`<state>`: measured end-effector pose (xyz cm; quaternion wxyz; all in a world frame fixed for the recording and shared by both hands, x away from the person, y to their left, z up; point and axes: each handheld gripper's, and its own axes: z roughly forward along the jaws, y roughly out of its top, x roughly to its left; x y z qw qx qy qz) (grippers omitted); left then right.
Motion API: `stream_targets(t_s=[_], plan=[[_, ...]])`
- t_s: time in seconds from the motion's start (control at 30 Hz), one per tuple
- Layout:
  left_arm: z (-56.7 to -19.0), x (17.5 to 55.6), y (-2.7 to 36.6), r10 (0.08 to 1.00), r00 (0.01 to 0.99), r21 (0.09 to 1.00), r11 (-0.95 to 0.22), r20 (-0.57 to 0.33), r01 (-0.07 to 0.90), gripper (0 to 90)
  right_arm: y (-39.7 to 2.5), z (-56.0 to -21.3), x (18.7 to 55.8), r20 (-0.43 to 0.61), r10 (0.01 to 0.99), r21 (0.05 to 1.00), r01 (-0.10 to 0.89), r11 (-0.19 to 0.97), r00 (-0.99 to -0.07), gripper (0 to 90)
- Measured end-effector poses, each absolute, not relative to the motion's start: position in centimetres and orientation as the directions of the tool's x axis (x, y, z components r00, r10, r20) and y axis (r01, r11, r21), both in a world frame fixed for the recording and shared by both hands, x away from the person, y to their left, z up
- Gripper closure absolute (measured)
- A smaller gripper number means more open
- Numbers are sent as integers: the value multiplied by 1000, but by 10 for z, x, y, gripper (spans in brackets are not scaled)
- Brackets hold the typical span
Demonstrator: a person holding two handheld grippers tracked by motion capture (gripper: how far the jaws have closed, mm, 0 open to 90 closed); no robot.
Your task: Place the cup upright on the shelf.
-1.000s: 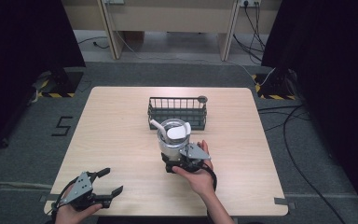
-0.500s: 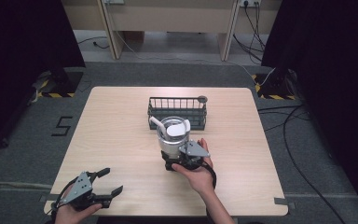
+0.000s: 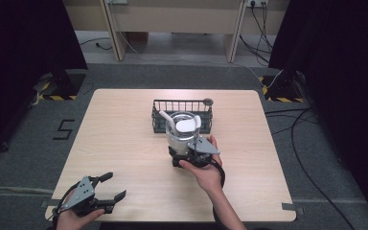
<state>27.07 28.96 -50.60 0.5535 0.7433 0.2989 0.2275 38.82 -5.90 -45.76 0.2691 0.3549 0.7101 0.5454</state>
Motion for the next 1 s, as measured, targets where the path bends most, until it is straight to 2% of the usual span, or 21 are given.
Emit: stream_targets(t_s=[1.0], plan=[[-506, 271, 290, 697, 717, 960, -200, 0, 196, 171, -63, -423, 429, 2, 831, 974, 188, 124, -557, 105]])
